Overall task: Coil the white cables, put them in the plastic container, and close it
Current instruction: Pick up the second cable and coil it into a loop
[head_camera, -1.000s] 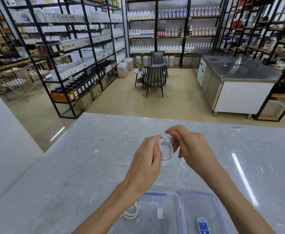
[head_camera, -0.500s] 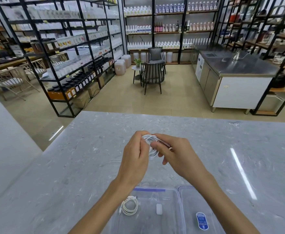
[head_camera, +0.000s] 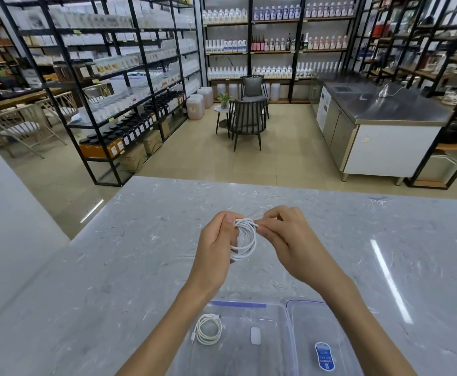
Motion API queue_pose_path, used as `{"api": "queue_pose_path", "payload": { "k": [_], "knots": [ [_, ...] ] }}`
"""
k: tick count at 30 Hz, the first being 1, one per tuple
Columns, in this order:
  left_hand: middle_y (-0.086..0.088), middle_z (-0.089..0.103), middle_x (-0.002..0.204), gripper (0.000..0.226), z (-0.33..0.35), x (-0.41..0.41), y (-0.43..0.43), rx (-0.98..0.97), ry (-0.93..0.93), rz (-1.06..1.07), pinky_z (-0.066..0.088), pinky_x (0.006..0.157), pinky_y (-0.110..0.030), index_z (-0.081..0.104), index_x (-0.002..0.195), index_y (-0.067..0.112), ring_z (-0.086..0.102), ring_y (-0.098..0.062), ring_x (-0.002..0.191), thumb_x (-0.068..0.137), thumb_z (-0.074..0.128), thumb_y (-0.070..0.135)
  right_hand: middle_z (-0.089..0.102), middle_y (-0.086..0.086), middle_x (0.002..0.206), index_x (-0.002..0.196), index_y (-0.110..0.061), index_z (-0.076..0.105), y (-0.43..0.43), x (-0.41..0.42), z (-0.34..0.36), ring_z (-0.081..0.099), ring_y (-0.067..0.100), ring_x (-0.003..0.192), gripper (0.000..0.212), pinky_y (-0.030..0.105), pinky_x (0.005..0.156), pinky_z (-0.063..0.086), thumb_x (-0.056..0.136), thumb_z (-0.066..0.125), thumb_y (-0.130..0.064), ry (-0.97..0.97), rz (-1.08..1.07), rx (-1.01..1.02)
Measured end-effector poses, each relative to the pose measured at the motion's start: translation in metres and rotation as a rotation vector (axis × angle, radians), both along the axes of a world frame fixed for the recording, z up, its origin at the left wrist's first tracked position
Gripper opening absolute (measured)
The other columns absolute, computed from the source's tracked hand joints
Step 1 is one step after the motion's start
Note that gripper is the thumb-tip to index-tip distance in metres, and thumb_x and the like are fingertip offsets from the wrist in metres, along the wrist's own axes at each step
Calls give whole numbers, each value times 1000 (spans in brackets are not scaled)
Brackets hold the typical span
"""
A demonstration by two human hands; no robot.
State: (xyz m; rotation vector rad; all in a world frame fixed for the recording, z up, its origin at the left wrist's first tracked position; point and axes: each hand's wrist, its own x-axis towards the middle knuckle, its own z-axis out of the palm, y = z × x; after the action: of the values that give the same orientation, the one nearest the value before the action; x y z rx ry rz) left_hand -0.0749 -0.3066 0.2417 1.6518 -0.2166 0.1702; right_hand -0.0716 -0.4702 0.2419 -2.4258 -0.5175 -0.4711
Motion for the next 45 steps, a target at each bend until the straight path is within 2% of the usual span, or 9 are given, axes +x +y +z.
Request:
{"api": "queue_pose_path", "payload": {
  "k": [7, 14, 19, 25, 28, 31, 38, 42, 45],
  "knots": [
    [0, 48, 64, 37, -5, -3, -9, -36, 128, -68, 35, 45, -18, 64, 83, 16, 42, -5, 52, 105, 37, 28, 79, 7, 88, 97, -14, 77, 19, -9, -16, 75, 18, 79, 19, 22, 65, 58, 90, 64, -3, 479, -11, 1084],
    [13, 47, 58, 36, -2, 2, -1, 189, -7, -102, 36, 52, -18, 56, 79, 7, 42, -5, 54, 105, 37, 23, 76, 14, 103, 106, -12, 75, 20, -15, -29, 74, 25, 94, 25, 26, 73, 59, 84, 68, -22, 776, 130, 1319],
    [13, 53, 62, 33, -6, 2, 0, 311, -58, -77, 40, 58, -23, 55, 82, 13, 46, -2, 58, 105, 36, 26, 78, 4, 97, 106, -17, 76, 26, -15, -27, 74, 14, 86, 23, 20, 68, 57, 91, 60, -11, 951, 109, 1445],
    [9, 54, 62, 19, -10, 1, 5, 527, -155, 23, 39, 50, -22, 43, 90, 29, 52, -8, 58, 104, 31, 33, 76, 2, 93, 112, -16, 74, 25, -20, -24, 70, 7, 73, 25, 17, 60, 55, 90, 62, -14, 1019, 124, 1451],
    [8, 50, 59, 13, -10, 1, 10, 627, -221, 35, 38, 49, -26, 39, 109, 35, 51, -12, 55, 104, 29, 29, 74, 9, 107, 118, -15, 70, 21, -24, -21, 70, 15, 85, 34, 23, 69, 57, 84, 63, -18, 993, 227, 1480],
    [14, 48, 60, 36, -5, 0, 8, 689, -260, 18, 39, 53, -30, 45, 123, 38, 51, -8, 57, 95, 28, 22, 72, 16, 111, 128, -21, 60, 24, -28, -15, 70, 25, 98, 43, 33, 87, 57, 86, 67, -14, 837, 290, 1421],
    [5, 61, 66, 28, 7, -2, 3, 315, -206, 47, 44, 53, -37, 58, 95, 29, 55, -16, 58, 91, 33, 16, 74, 14, 100, 120, -29, 57, 39, -32, 7, 69, 29, 94, 41, 36, 88, 57, 87, 68, -6, 564, 243, 1186],
    [13, 67, 77, 23, 16, -6, 0, 150, -232, 23, 48, 53, -20, 57, 96, 23, 62, -7, 63, 97, 34, 19, 76, -2, 82, 107, -36, 67, 45, -34, 18, 71, 12, 75, 27, 19, 65, 54, 90, 66, -15, 209, 64, 939],
    [12, 68, 83, 23, 17, -6, -5, 121, -245, 53, 49, 57, -30, 55, 101, 21, 62, -11, 64, 102, 32, 23, 70, -11, 100, 114, -41, 69, 50, -35, 16, 67, 10, 90, 29, 20, 61, 53, 90, 67, -26, -47, -139, 778]
  ]
}}
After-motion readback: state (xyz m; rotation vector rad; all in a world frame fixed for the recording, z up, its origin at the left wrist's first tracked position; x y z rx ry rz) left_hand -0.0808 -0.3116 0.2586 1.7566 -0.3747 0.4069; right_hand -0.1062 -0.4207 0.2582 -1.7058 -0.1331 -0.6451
